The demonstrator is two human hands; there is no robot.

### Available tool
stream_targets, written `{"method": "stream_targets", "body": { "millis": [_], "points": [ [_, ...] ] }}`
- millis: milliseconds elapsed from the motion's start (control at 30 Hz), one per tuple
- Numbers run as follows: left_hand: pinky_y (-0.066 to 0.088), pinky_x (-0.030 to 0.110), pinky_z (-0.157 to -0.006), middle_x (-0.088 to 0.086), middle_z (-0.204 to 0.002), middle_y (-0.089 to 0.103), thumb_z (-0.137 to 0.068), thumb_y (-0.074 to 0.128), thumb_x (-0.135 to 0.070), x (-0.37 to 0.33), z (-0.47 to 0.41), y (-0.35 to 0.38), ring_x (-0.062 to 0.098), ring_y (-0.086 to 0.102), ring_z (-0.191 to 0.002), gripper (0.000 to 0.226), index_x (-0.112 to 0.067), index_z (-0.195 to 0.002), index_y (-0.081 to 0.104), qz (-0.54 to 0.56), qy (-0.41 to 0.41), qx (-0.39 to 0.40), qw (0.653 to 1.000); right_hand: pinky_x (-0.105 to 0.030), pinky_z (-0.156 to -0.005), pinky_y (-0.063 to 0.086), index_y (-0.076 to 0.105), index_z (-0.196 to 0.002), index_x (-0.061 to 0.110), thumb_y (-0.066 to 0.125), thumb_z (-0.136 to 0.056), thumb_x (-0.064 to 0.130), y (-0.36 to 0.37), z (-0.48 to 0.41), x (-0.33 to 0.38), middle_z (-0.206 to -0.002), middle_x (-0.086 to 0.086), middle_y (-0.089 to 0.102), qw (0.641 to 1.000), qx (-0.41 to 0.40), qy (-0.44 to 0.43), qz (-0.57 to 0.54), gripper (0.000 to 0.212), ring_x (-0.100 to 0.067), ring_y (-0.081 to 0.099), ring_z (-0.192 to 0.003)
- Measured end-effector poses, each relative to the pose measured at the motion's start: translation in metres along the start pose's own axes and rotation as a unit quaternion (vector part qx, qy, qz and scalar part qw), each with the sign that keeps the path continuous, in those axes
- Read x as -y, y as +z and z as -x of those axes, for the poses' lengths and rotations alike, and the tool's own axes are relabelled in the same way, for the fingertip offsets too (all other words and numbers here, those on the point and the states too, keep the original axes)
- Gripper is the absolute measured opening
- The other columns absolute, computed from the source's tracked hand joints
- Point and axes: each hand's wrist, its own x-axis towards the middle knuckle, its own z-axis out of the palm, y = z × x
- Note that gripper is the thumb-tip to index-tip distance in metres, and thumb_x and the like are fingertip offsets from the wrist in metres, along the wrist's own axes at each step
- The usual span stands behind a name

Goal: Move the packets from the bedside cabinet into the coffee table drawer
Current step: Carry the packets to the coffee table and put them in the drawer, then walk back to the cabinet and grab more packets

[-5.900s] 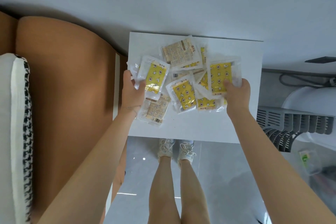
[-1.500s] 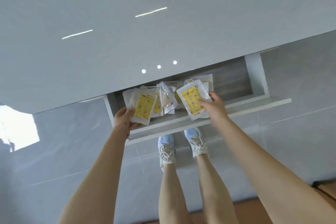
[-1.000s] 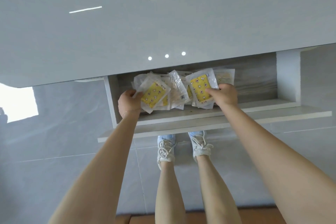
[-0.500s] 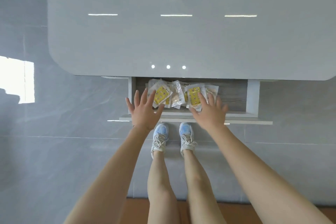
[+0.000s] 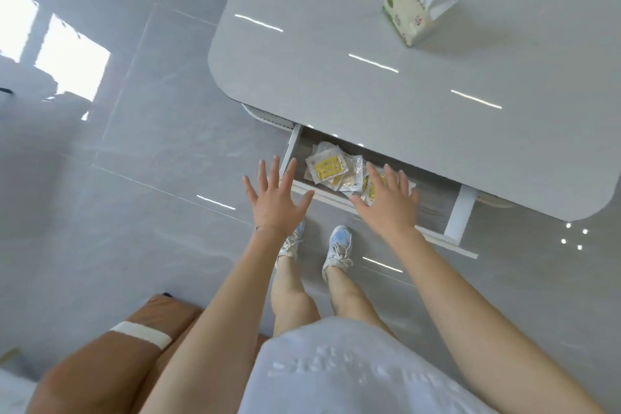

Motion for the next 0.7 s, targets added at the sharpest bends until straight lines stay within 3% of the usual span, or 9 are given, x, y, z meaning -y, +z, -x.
{"method": "stream_targets", "body": {
  "millis": [200,467,700],
  "points": [
    [-0.014,0.054,-0.114,-0.003,-0.16,-0.001,-0.089,0.036,-0.063,0.057,0.035,-0.028,0.023,-0.013,-0.146,0.071,-0.038,-0.15,0.008,0.05,-0.077,-0.034,0.995,-0.055,-0.112,0.022,0.015,-0.152,0.033,0.05,-0.091,0.055,-0.011,0.023,0.068,-0.16,-0.004,0.014,0.996,-0.009,-0.078,0.049,0.074,-0.03,0.01,-0.147],
    [-0.009,0.056,-0.114,-0.002,-0.16,0.0,-0.088,0.036,-0.065,0.167,0.083,-0.061,0.024,-0.01,-0.147,0.073,-0.037,-0.149,0.008,0.088,-0.17,-0.073,0.979,-0.053,-0.114,0.018,0.012,-0.152,0.035,0.045,-0.091,0.059,-0.012,0.05,0.198,-0.16,-0.004,0.016,0.976,-0.015,-0.18,0.117,0.074,-0.028,0.009,-0.147],
    [-0.009,0.055,-0.113,-0.002,-0.16,-0.001,-0.089,0.035,-0.064,0.294,0.137,-0.078,0.023,-0.01,-0.147,0.072,-0.037,-0.15,0.007,0.136,-0.275,-0.109,0.946,-0.052,-0.115,0.017,0.014,-0.152,0.035,0.05,-0.089,0.055,0.013,0.089,0.34,-0.16,-0.005,0.014,0.936,-0.005,-0.296,0.189,0.075,-0.029,0.011,-0.147]
  ]
}}
